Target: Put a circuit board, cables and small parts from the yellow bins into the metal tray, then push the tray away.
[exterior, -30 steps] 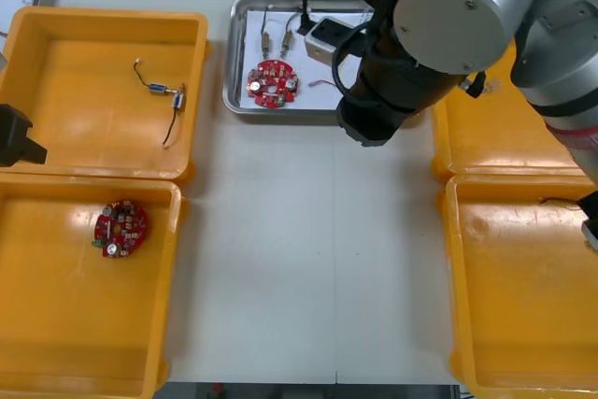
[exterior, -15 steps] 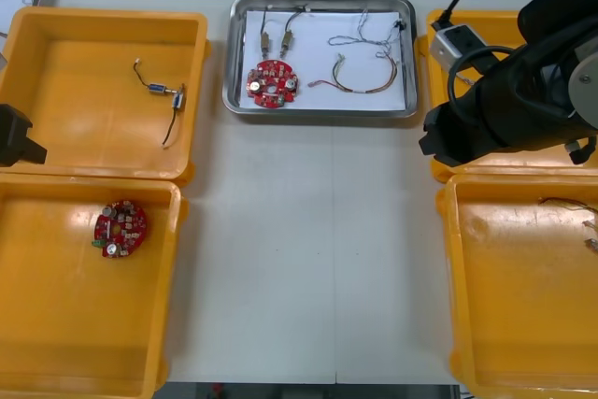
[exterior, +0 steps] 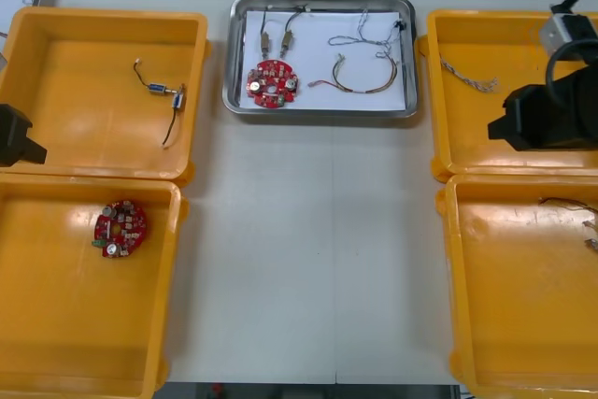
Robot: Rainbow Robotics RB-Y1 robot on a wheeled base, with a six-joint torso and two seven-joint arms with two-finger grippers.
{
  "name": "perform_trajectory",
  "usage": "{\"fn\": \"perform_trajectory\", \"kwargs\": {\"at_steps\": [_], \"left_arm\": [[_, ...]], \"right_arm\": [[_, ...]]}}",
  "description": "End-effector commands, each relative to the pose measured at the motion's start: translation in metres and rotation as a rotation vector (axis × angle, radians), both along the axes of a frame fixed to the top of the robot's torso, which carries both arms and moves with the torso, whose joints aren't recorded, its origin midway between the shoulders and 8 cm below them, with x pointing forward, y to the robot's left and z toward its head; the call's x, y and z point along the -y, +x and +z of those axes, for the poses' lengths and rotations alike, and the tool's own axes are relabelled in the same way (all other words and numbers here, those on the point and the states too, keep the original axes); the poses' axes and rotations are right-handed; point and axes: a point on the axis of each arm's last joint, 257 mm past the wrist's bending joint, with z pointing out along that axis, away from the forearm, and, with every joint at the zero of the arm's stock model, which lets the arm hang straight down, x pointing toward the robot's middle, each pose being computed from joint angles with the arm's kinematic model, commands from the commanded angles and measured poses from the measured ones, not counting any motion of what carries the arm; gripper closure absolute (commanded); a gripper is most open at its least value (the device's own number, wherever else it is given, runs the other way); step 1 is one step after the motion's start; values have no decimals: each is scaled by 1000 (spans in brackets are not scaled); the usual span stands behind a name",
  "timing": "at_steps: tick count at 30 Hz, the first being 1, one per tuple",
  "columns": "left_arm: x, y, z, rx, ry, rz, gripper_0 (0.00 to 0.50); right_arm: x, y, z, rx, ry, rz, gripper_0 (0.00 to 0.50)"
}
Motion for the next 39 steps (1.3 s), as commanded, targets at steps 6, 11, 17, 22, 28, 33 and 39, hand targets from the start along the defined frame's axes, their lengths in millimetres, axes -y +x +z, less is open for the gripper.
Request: {"fn": "perform_trajectory", "kwargs": {"at_steps": [6,11,17,22,28,33,39], "left_arm": [[-18,-4,16,27,74,-41,0],[-18,-4,16,27,74,-41,0],[-18,-4,16,27,74,-41,0],[-18,-4,16,27,74,-41,0],[-18,-4,16,27,74,-41,0],[-18,-4,16,27,74,-41,0],[-18,-4,16,27,74,-41,0]], "right_arm": [[71,-23,-6,-3,-4,-152,0],[98,-38,-25,-42,-51,-183,0],[125,-56,-45,-85,-129,-177,0],[132,-69,-61,-131,-136,-183,0],[134,-81,-77,-174,-137,-188,0],[128,-81,-75,-167,-134,-168,0],[120,-77,-66,-147,-162,-120,0]]}}
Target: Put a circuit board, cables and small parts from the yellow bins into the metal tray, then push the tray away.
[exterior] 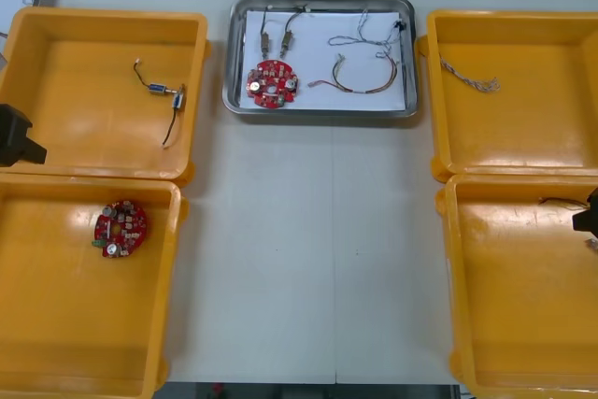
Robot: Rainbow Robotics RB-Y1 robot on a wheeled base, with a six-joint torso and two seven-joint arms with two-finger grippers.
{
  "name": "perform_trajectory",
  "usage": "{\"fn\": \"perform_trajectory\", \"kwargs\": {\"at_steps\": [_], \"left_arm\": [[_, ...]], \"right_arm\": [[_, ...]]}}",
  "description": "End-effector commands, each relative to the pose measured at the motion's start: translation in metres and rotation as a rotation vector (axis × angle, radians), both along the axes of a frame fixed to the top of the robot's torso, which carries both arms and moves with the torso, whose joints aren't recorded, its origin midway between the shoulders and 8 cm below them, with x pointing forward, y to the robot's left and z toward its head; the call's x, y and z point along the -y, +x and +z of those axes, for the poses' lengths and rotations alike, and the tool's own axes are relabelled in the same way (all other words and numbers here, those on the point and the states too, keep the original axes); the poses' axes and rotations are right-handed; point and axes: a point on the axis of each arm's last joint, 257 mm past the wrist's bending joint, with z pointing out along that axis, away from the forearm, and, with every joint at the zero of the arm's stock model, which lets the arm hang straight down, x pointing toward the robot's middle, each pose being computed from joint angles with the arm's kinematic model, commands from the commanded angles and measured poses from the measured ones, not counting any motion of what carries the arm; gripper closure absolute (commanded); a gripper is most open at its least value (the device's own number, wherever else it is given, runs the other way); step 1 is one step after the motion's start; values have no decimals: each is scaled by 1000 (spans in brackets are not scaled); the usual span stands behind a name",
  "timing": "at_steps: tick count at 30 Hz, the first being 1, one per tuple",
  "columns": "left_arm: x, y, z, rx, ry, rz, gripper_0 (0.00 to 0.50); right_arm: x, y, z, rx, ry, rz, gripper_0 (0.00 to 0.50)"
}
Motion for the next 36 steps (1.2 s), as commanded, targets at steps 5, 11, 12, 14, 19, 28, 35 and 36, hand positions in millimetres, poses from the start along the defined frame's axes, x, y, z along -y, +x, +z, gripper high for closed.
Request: {"fn": "perform_trajectory", "kwargs": {"at_steps": [5,11,12,14,19,28,35,36], "left_arm": [[-18,-4,16,27,74,-41,0],[-18,-4,16,27,74,-41,0],[-18,-4,16,27,74,-41,0],[-18,-4,16,27,74,-41,0],[-18,-4,16,27,74,-41,0],[-18,-4,16,27,74,-41,0],[-18,-4,16,27,74,-41,0],[-18,-4,16,27,74,-41,0]], "right_arm": [[5,3,22,32,-75,62,0],[3,2,22,30,-70,67,0],[2,1,22,32,-70,68,0],[1,1,23,35,-71,72,0],[1,1,23,35,-71,72,0],[1,1,23,35,-71,72,0],[1,1,23,35,-71,72,0],[1,1,23,35,-71,72,0]]}}
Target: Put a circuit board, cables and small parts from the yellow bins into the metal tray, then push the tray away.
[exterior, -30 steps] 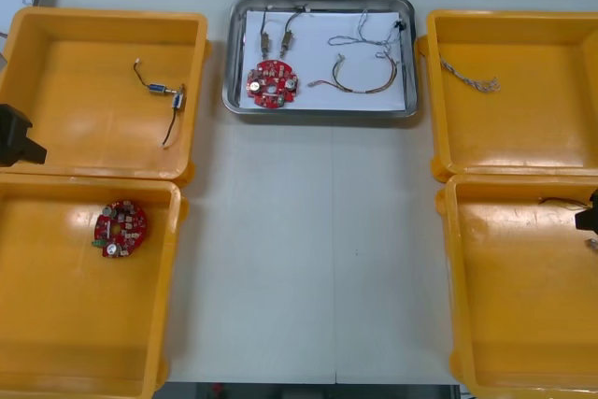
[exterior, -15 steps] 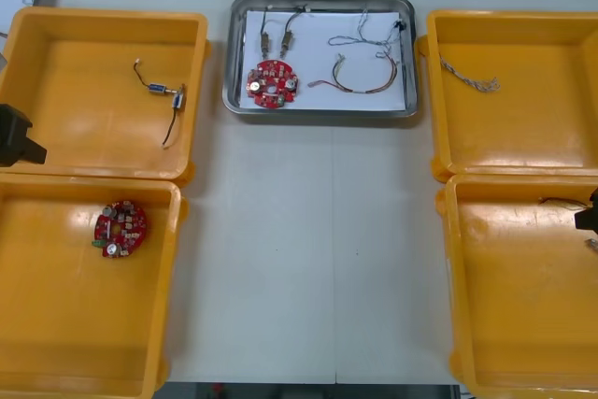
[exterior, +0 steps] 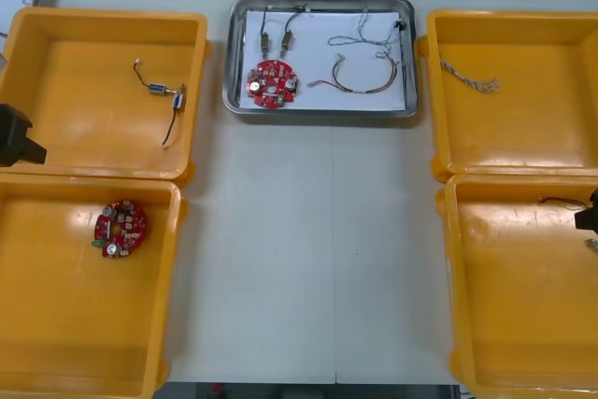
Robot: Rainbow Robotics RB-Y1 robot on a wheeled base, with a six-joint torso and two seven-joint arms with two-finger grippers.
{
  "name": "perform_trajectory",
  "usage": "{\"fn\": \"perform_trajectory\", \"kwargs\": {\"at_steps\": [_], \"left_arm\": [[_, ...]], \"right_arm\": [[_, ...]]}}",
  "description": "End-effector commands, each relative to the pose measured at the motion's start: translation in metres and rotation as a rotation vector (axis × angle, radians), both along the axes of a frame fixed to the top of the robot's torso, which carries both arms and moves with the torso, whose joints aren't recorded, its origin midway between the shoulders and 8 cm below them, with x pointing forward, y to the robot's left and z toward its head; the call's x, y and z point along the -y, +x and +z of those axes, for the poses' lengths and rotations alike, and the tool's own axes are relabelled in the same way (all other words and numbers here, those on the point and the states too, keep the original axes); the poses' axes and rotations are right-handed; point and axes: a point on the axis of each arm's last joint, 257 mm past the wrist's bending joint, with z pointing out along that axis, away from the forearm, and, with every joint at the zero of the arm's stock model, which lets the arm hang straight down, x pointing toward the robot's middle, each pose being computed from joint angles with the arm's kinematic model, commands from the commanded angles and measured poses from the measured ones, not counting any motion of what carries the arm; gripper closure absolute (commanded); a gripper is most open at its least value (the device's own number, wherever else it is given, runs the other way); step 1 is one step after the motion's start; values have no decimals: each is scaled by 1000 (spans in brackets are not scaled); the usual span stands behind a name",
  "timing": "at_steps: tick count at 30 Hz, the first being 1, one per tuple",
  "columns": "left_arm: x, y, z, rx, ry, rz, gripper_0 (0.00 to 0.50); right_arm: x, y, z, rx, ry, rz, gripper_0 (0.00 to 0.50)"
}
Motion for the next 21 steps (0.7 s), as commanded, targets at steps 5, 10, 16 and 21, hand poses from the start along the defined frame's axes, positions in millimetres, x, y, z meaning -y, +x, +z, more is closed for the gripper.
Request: {"fn": "perform_trajectory", "kwargs": {"at_steps": [5,10,16,21], "left_arm": [[-18,-4,16,27,74,-41,0],[-18,-4,16,27,74,-41,0],[-18,-4,16,27,74,-41,0],[-18,-4,16,27,74,-41,0]], "right_arm": [[3,2,16,29,-56,43,0],[3,2,16,29,-56,43,0],[3,2,16,29,-56,43,0],[3,2,16,29,-56,43,0]]}}
